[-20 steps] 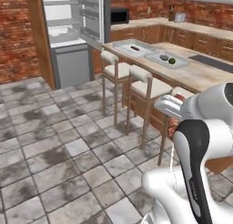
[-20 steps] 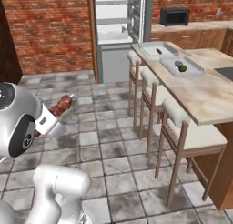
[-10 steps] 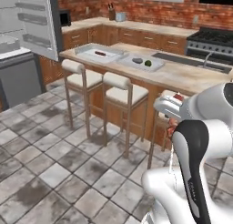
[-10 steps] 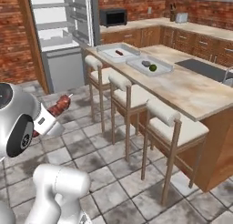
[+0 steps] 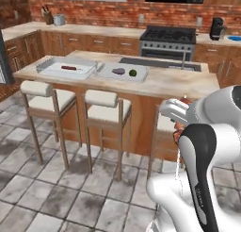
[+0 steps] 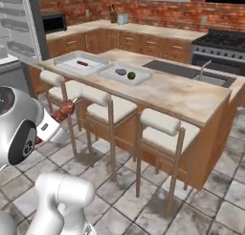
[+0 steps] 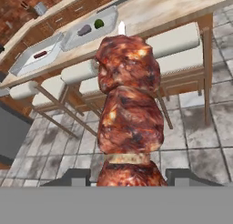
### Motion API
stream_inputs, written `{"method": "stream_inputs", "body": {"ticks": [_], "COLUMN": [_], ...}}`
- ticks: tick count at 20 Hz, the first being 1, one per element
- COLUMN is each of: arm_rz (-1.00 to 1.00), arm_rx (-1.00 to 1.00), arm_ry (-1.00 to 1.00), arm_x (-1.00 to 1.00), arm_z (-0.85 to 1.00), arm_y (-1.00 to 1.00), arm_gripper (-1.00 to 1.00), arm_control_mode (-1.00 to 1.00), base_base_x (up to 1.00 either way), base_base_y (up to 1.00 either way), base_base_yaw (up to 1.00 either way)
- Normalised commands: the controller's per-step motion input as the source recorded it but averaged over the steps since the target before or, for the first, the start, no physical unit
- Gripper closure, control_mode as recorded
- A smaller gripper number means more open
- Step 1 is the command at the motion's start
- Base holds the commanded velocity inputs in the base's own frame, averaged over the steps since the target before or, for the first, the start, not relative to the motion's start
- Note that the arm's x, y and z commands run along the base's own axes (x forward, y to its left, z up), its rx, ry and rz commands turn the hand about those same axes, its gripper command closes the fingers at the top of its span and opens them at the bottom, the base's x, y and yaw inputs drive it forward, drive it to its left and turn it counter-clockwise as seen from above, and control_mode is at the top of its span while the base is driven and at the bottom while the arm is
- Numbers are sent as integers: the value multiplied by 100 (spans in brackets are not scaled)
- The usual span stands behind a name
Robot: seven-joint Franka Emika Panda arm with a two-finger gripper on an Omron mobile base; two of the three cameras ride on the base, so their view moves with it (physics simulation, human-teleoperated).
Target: Place the cold items (eggplant and lime) from the fridge in one tupperware on the dining counter. Place the warm items (hot dog and kebab skewer) in the stove area in another tupperware.
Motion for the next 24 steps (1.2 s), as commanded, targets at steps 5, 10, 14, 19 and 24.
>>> {"method": "stream_inputs", "body": {"ticks": [5, 10, 14, 19, 24], "arm_rz": [0, 0, 0, 0, 0], "arm_rx": [0, 0, 0, 0, 0], "arm_ry": [0, 0, 0, 0, 0], "arm_x": [0, 0, 0, 0, 0], "arm_z": [0, 0, 0, 0, 0], "arm_y": [0, 0, 0, 0, 0], "arm_gripper": [100, 100, 100, 100, 100], "arm_control_mode": [100, 100, 100, 100, 100], "base_base_x": [55, 61, 70, 60, 41], "base_base_y": [83, 81, 67, 87, 100], "base_base_yaw": [-56, -54, -48, -39, -34]}}
